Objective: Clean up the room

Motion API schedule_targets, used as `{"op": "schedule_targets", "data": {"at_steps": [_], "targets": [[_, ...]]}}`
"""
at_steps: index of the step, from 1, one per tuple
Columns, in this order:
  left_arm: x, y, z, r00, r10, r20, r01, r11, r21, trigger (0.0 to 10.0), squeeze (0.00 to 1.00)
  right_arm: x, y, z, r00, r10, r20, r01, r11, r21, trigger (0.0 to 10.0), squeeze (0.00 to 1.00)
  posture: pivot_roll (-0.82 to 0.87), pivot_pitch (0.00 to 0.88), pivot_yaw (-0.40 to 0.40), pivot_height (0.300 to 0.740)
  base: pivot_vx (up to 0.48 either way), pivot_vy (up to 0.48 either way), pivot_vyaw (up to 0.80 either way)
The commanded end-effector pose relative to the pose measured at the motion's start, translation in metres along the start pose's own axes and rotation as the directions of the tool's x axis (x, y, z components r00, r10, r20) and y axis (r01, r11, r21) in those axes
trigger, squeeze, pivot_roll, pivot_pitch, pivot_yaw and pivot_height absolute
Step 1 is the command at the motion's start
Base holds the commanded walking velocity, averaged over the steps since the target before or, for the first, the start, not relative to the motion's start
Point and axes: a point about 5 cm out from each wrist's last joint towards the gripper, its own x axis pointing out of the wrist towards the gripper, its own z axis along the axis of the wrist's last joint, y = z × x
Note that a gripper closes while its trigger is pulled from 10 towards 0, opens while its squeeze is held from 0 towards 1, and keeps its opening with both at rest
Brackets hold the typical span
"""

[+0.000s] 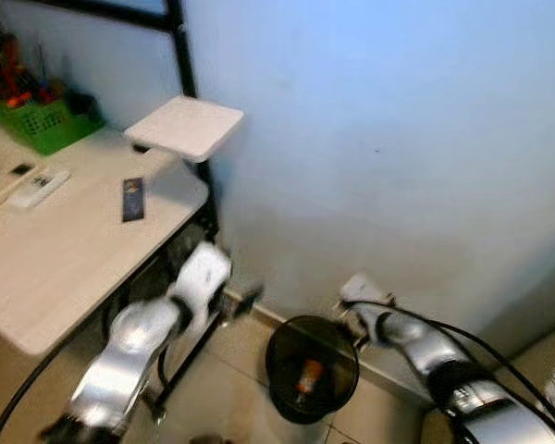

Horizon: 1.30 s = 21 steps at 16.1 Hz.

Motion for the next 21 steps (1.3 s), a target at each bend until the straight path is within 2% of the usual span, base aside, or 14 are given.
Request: {"op": "schedule_targets", "data": {"at_steps": [1,2,5,6,7,8,11,12,13,14,16,18,19,21], "targets": [[0.006,0.012,0.012,0.996,0.071,0.058,-0.070,0.997,-0.019,10.0,0.00,-0.007,-0.009,0.010,0.997,-0.010,0.081,0.007,0.999,0.035,10.0,1.00,0.09,0.000,-0.029,0.740,0.000,0.000,0.00],[0.011,0.019,0.018,0.991,0.113,0.075,-0.111,0.993,-0.036,10.0,0.00,-0.011,-0.014,0.016,0.991,-0.030,0.132,0.021,0.997,0.068,10.0,1.00,0.09,0.000,-0.028,0.740,0.000,0.000,0.00],[0.025,0.037,0.026,0.978,0.192,0.084,-0.192,0.981,-0.011,10.0,0.00,-0.021,-0.030,0.025,0.979,-0.114,0.168,0.089,0.984,0.152,10.0,1.00,0.09,0.000,-0.026,0.740,0.000,0.000,0.00],[0.034,0.046,0.030,0.970,0.219,0.102,-0.221,0.975,0.012,10.0,0.00,-0.030,-0.033,0.038,0.947,-0.151,0.284,0.101,0.978,0.181,10.0,1.00,0.09,0.000,-0.028,0.740,0.000,0.000,0.00],[0.037,0.050,0.034,0.968,0.222,0.120,-0.228,0.973,0.040,10.0,0.00,-0.034,-0.033,0.044,0.926,-0.170,0.338,0.108,0.975,0.195,10.0,0.96,0.09,0.000,-0.033,0.740,0.000,0.000,0.00],[0.040,0.057,0.040,0.959,0.241,0.148,-0.250,0.967,0.042,10.0,0.00,-0.038,-0.035,0.048,0.906,-0.197,0.375,0.115,0.966,0.230,10.0,0.00,0.09,0.000,-0.034,0.740,0.000,0.000,0.00],[0.047,0.077,0.049,0.939,0.311,0.146,-0.323,0.945,0.060,10.0,0.00,-0.044,-0.037,0.053,0.893,-0.232,0.385,0.125,0.951,0.283,10.0,0.00,0.09,0.000,-0.031,0.740,0.000,0.000,0.00],[0.047,0.079,0.050,0.952,0.273,0.137,-0.284,0.957,0.065,10.0,0.00,-0.046,-0.037,0.054,0.885,-0.239,0.399,0.114,0.943,0.311,10.0,0.00,0.09,0.000,-0.026,0.740,0.000,0.000,0.00],[0.044,0.072,0.044,0.981,0.158,0.113,-0.164,0.985,0.045,10.0,0.00,-0.050,-0.035,0.056,0.866,-0.252,0.431,0.107,0.937,0.334,10.0,0.00,0.08,0.000,-0.018,0.740,0.000,0.000,0.00],[0.035,0.052,0.027,0.997,0.014,0.074,-0.013,1.000,-0.016,10.0,0.00,-0.054,-0.029,0.047,0.860,-0.270,0.433,0.146,0.943,0.299,10.0,0.00,0.08,0.000,-0.015,0.740,0.000,0.000,0.00],[0.024,0.033,0.011,0.998,-0.028,0.049,0.030,0.999,-0.042,10.0,0.00,-0.058,-0.021,0.038,0.868,-0.262,0.421,0.129,0.939,0.319,10.0,0.00,0.08,0.000,-0.019,0.740,0.000,0.000,0.00],[0.013,0.018,0.000,0.999,-0.036,0.039,0.038,0.998,-0.049,10.0,0.00,-0.063,-0.008,0.032,0.880,-0.212,0.426,0.087,0.952,0.293,10.0,0.00,0.09,0.000,-0.028,0.740,0.000,0.000,0.00],[0.003,0.010,-0.007,0.999,-0.007,0.039,0.007,1.000,0.007,10.0,0.00,-0.064,-0.005,0.026,0.882,-0.236,0.407,0.130,0.954,0.271,10.0,0.00,0.09,0.000,-0.029,0.740,0.000,0.000,0.00],[-0.013,-0.003,-0.014,1.000,-0.008,0.012,0.007,1.000,0.015,10.0,0.00,-0.069,-0.001,0.023,0.876,-0.223,0.427,0.104,0.953,0.284,10.0,0.00,0.09,0.000,-0.025,0.740,0.000,0.000,-0.36]]}}
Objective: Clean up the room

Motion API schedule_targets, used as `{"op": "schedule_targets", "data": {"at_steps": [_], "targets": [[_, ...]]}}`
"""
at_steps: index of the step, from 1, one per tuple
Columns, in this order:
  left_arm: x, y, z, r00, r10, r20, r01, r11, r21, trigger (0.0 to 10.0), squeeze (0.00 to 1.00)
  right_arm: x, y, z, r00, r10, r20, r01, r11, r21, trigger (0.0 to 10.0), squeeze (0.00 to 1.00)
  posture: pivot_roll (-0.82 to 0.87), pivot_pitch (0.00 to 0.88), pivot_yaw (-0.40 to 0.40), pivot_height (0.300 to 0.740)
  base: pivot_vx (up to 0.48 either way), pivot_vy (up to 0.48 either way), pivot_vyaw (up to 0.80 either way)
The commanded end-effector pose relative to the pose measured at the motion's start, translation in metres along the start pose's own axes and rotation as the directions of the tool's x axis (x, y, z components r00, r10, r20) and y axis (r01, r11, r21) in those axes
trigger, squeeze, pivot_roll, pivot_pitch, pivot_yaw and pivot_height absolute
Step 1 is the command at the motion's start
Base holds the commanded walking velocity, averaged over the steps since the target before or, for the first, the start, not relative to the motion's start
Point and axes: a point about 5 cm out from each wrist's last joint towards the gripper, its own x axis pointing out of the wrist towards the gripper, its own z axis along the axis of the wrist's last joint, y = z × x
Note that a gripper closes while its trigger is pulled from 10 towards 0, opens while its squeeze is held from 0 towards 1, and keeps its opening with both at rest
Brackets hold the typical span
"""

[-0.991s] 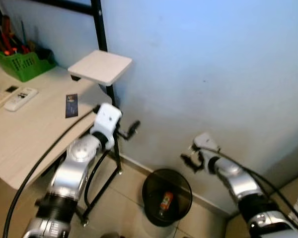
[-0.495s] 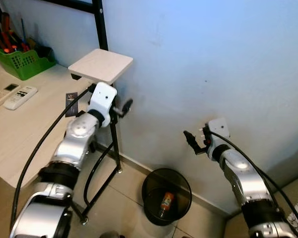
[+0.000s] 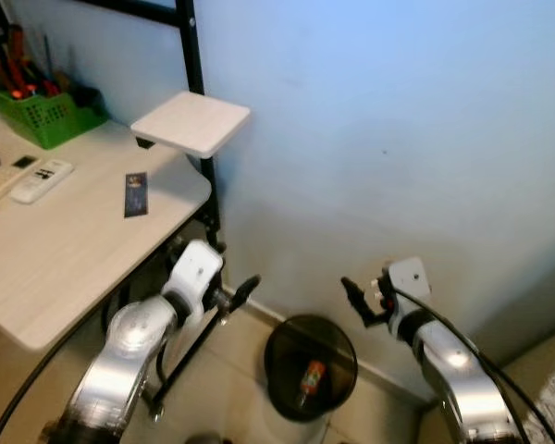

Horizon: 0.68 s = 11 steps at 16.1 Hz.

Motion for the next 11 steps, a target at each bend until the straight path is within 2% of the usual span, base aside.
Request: {"op": "schedule_targets", "data": {"at_steps": [1,3,5,7,8,9,11], "targets": [[-0.003,-0.003,0.007,1.000,0.018,0.012,-0.018,1.000,-0.005,10.0,0.00,-0.005,-0.004,0.006,0.999,-0.002,0.036,0.001,0.999,0.036,10.0,0.00,0.09,0.000,-0.024,0.740,0.000,0.000,-0.80],[-0.014,-0.004,0.003,0.996,0.089,-0.014,-0.089,0.994,-0.069,10.0,0.00,-0.012,-0.001,0.014,0.995,0.035,0.094,-0.042,0.997,0.071,10.0,0.00,0.10,0.000,-0.037,0.740,0.000,0.000,-0.80],[-0.020,-0.003,0.000,0.989,0.145,-0.013,-0.146,0.983,-0.109,10.0,0.00,-0.016,0.009,0.022,0.982,0.062,0.178,-0.078,0.993,0.087,10.0,0.00,0.10,0.000,-0.052,0.740,0.000,0.000,-0.80],[-0.020,-0.008,-0.001,0.988,0.154,-0.022,-0.155,0.980,-0.127,10.0,0.00,-0.019,0.014,0.019,0.978,0.064,0.199,-0.078,0.995,0.067,10.0,0.00,0.11,0.000,-0.046,0.740,0.000,0.000,-0.80],[-0.020,-0.009,-0.001,0.989,0.148,-0.029,-0.150,0.983,-0.109,10.0,0.00,-0.020,0.014,0.017,0.977,0.066,0.201,-0.079,0.995,0.057,10.0,0.00,0.10,0.000,-0.039,0.740,0.000,0.000,-0.80],[-0.016,-0.009,0.006,0.989,0.149,-0.012,-0.149,0.980,-0.129,10.0,0.00,-0.024,0.013,0.017,0.975,0.085,0.204,-0.107,0.989,0.099,10.0,0.00,0.09,0.000,-0.024,0.740,0.000,0.000,-0.80],[-0.013,-0.011,0.003,0.991,0.133,-0.027,-0.135,0.983,-0.120,10.0,0.00,-0.022,0.011,0.017,0.974,0.114,0.193,-0.129,0.989,0.065,10.0,0.00,0.08,0.000,-0.026,0.740,0.000,0.000,-0.80]]}}
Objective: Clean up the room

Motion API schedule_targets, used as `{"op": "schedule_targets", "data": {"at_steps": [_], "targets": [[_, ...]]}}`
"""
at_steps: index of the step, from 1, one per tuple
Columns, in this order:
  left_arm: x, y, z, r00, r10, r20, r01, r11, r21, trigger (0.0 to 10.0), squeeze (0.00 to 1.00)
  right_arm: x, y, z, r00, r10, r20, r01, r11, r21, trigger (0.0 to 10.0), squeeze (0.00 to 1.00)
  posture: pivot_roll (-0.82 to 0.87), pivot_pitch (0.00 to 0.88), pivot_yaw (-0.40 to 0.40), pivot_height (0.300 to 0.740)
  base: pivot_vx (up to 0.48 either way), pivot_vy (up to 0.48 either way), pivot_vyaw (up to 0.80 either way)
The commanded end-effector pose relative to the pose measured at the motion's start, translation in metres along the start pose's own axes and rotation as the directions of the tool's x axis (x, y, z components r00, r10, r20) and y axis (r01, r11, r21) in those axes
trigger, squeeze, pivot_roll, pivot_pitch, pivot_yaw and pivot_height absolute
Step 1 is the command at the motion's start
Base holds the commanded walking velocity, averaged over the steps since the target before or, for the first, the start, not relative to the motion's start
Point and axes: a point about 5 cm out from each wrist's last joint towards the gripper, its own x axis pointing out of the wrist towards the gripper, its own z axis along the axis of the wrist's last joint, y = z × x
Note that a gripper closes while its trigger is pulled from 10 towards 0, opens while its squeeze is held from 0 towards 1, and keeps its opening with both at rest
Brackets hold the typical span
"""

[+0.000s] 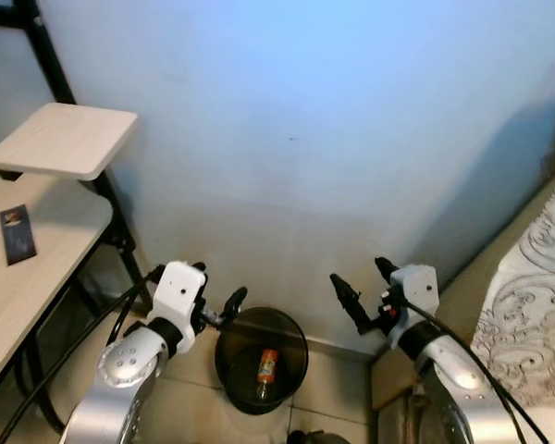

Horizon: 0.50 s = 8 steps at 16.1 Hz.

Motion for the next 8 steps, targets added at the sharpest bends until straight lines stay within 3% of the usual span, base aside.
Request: {"op": "schedule_targets", "data": {"at_steps": [1,3,8], "targets": [[0.0023,-0.0017,0.0028,1.000,-0.006,0.005,0.006,1.000,0.012,10.0,0.00,-0.0005,-0.0059,0.0052,1.000,-0.013,0.014,0.012,1.000,0.019,10.0,0.00,0.09,0.000,-0.031,0.740,0.000,0.000,-0.80],[0.0023,0.0015,0.0046,1.000,0.006,0.011,-0.007,1.000,0.016,10.0,0.00,0.0004,-0.0044,0.0074,1.000,0.013,0.021,-0.014,0.997,0.070,10.0,0.00,0.09,0.000,-0.031,0.740,0.000,0.000,-0.80],[0.0004,0.0007,0.0044,1.000,0.001,0.005,-0.001,1.000,0.028,10.0,0.00,0.0012,-0.0001,0.0046,0.999,0.032,0.004,-0.032,0.997,0.063,10.0,0.00,0.09,0.000,-0.024,0.740,0.000,0.000,-0.80]]}}
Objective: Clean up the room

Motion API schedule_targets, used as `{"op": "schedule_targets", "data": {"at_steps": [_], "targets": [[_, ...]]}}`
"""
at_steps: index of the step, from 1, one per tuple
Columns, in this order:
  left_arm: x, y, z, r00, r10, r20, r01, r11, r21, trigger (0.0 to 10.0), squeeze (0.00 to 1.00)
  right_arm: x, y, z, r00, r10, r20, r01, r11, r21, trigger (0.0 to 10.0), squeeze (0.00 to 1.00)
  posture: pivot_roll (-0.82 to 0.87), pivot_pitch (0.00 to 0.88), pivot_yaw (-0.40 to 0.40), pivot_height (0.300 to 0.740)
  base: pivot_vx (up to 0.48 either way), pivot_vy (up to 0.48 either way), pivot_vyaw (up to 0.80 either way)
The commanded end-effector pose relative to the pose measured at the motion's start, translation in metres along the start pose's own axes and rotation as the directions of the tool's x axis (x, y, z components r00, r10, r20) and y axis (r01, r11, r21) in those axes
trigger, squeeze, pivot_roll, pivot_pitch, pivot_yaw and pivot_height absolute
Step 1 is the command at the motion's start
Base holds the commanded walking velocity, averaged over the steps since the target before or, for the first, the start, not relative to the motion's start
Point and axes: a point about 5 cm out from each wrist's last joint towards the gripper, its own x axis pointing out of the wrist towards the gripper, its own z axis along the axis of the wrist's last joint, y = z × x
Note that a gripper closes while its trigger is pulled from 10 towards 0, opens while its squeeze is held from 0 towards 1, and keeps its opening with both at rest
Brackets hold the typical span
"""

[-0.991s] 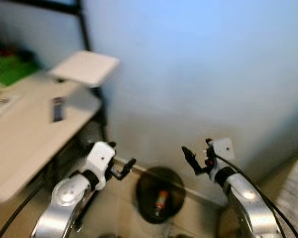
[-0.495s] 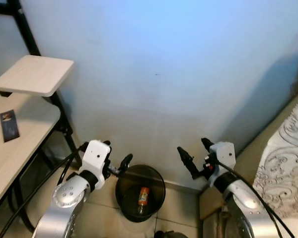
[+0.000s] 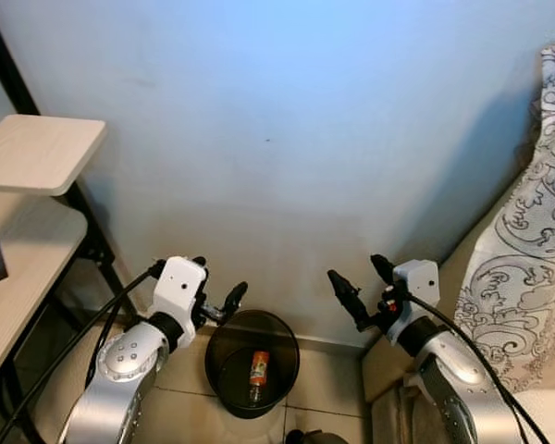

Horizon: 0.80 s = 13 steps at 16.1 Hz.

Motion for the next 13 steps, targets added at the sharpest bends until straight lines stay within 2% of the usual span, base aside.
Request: {"op": "schedule_targets", "data": {"at_steps": [1,3,5,10,13], "targets": [[-0.002,-0.002,0.001,1.000,-0.009,-0.007,0.009,1.000,0.016,10.0,0.00,-0.001,0.000,0.003,0.999,0.047,-0.013,-0.047,0.999,-0.007,10.0,0.00,0.09,0.000,-0.021,0.740,0.000,0.000,-0.80],[-0.002,-0.001,0.001,1.000,-0.015,-0.010,0.015,1.000,0.017,10.0,0.00,-0.003,0.007,0.004,0.987,0.159,-0.032,-0.159,0.987,-0.009,10.0,0.00,0.09,0.000,-0.020,0.740,0.000,0.000,-0.80],[-0.003,-0.002,0.001,0.999,-0.040,-0.019,0.040,0.999,0.020,10.0,0.00,-0.009,0.006,0.002,0.971,0.227,-0.070,-0.223,0.973,0.050,10.0,0.00,0.09,0.000,-0.017,0.740,0.000,0.000,-0.79],[-0.010,-0.003,-0.002,0.991,-0.122,-0.063,0.124,0.992,0.031,10.0,0.00,-0.017,0.003,0.002,0.947,0.309,-0.085,-0.298,0.947,0.123,10.0,0.00,0.09,0.000,-0.018,0.740,0.000,0.000,-0.79],[-0.011,-0.005,-0.002,0.987,-0.146,-0.071,0.148,0.989,0.022,10.0,0.00,-0.025,0.006,0.002,0.904,0.416,-0.102,-0.393,0.900,0.190,10.0,0.00,0.09,0.000,-0.018,0.740,0.000,0.000,-0.80]]}}
